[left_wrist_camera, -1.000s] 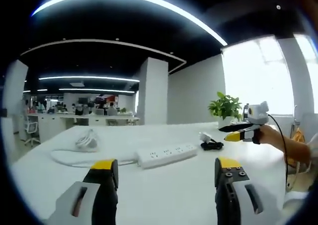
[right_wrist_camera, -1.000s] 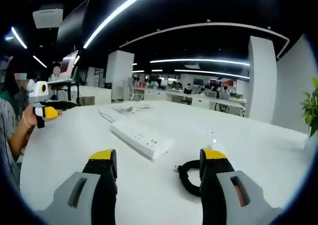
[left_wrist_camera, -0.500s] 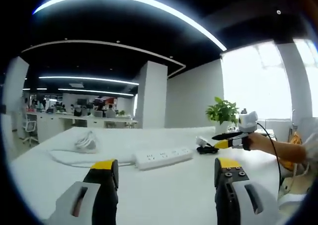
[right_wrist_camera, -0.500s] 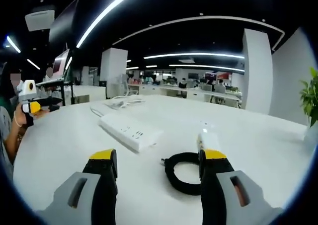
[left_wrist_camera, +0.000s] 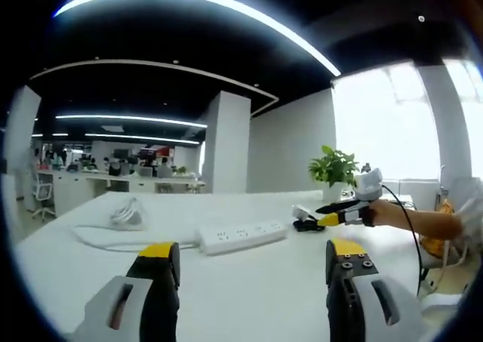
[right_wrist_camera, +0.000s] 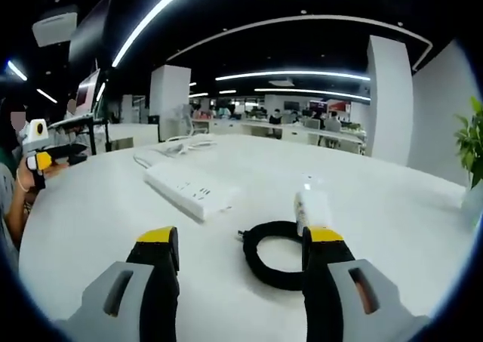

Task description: Straighten the power strip on the desk, plug the charger into it

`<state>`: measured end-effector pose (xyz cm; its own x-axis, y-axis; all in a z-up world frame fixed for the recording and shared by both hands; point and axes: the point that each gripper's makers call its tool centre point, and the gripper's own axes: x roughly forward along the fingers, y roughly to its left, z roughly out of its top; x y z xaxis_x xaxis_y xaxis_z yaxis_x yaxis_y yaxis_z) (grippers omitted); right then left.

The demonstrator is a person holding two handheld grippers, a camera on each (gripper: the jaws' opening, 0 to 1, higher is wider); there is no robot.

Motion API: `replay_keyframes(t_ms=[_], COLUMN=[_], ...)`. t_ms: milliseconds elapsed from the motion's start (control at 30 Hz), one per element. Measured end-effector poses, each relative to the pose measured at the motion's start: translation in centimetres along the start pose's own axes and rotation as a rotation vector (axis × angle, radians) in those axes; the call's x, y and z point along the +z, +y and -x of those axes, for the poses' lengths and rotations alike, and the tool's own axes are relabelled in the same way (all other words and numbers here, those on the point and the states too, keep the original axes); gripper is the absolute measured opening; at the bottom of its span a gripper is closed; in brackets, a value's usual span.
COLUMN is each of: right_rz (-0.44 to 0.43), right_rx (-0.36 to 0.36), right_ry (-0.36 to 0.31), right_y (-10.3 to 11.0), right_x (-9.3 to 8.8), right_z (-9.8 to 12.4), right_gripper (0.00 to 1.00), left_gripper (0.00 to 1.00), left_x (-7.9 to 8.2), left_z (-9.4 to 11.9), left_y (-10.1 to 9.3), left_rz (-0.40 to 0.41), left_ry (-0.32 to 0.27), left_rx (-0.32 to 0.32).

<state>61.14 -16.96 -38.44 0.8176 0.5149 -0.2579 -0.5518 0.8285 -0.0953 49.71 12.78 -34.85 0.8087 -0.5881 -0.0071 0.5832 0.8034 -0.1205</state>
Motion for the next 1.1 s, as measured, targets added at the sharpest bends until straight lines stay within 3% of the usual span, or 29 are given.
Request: replay_keyframes(t_ms=[400, 633, 1100], right_rz=[-0.013, -0.017, -0.02], right_rx=[-0.002, 0.011, 0.033], right_ry=[0.07, 0.102, 0.243], right_y=[-0.8, -0.7, -1.0], right_x=[-1.2, -1.0, -1.6], right_z=[-0.2, -0.3, -1.1], right_gripper=[0.65, 0.58, 0.48], left_gripper=[0.81, 0.8, 0.8], left_x=[-0.5, -0.6, -0.8], left_z=[-0.1, -0.1, 0.1], left_y=[0.1, 0.0, 0.1], left_rz=[0.006, 0.012, 0.022], left_ry=[0.009, 0.009, 0.009], left_rx=[-0.004, -0.008, -0.009])
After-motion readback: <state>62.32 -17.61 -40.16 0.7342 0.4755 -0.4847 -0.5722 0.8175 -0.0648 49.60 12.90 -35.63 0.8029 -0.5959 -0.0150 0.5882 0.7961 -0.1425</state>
